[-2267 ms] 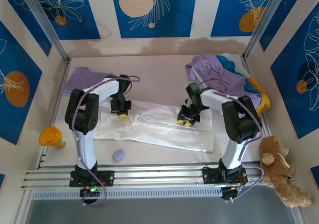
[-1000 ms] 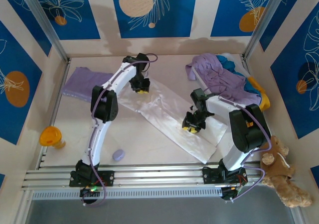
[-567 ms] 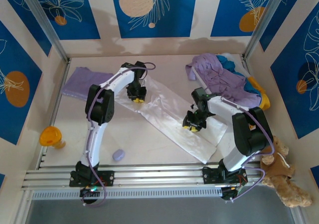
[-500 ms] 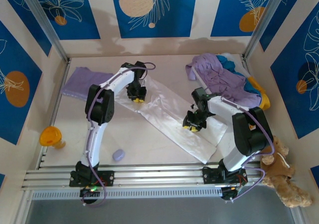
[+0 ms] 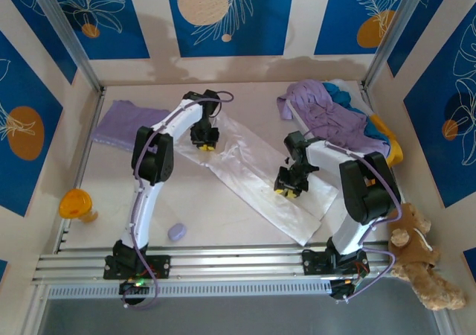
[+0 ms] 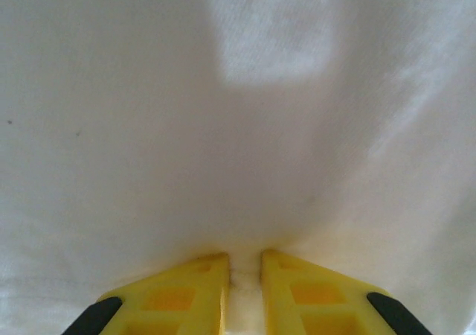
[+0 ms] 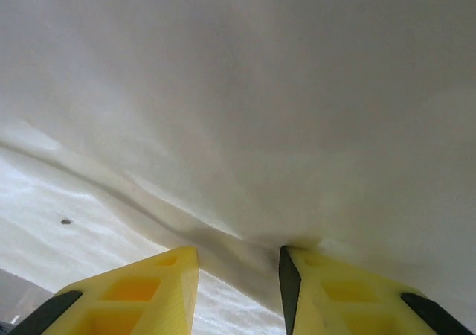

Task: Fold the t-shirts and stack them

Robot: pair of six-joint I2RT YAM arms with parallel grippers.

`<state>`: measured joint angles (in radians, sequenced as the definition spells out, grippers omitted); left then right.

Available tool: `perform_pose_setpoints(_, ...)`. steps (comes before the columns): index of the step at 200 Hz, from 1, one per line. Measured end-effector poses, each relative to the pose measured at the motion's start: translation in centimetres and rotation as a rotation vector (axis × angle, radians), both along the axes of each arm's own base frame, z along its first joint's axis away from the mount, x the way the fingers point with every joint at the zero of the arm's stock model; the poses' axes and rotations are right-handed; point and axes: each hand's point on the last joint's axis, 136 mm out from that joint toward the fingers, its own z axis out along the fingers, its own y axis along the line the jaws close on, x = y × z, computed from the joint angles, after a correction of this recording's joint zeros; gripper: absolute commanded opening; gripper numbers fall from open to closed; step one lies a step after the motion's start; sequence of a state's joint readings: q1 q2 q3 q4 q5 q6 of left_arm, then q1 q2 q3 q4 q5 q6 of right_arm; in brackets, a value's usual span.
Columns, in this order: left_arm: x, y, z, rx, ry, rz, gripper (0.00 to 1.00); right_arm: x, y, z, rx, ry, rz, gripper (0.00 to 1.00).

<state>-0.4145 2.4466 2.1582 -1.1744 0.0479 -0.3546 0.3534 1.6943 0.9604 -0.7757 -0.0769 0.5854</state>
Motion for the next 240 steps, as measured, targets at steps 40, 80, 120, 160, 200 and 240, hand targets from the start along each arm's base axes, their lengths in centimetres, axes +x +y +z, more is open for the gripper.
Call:
perform_pose_setpoints(40,3.1,-0.6,0.2,-0.014,-0.046,-0.012,0.23,-1.4,2.1,0.1,0.011,0.017,0.044,0.36)
perform_pose_setpoints(80,5.2,-1.4,0.4,-0.092,-0.077,0.010,0.29,-3.1,4.8,0.3,0.076,0.048,0.075,0.37)
perform_pose_setpoints(120,5.3,-1.8,0.8,-0.124,-0.085,0.015,0.32,-3.4,5.2,2.7,0.125,-0.006,0.050,0.37)
perform_pose_setpoints(160,3.6,-1.8,3.4,-0.173,-0.098,0.055,0.33,-1.2,2.8,4.5,0.109,-0.087,-0.073,0.37)
perform_pose_setpoints(200,2.1,-1.9,4.4,-0.221,-0.101,0.103,0.33,0.1,0.5,3.8,0.069,-0.075,-0.174,0.36)
perform_pose_setpoints(240,1.3,-1.9,2.3,-0.226,-0.055,0.150,0.33,-0.8,0.0,0.9,0.009,0.043,-0.194,0.35)
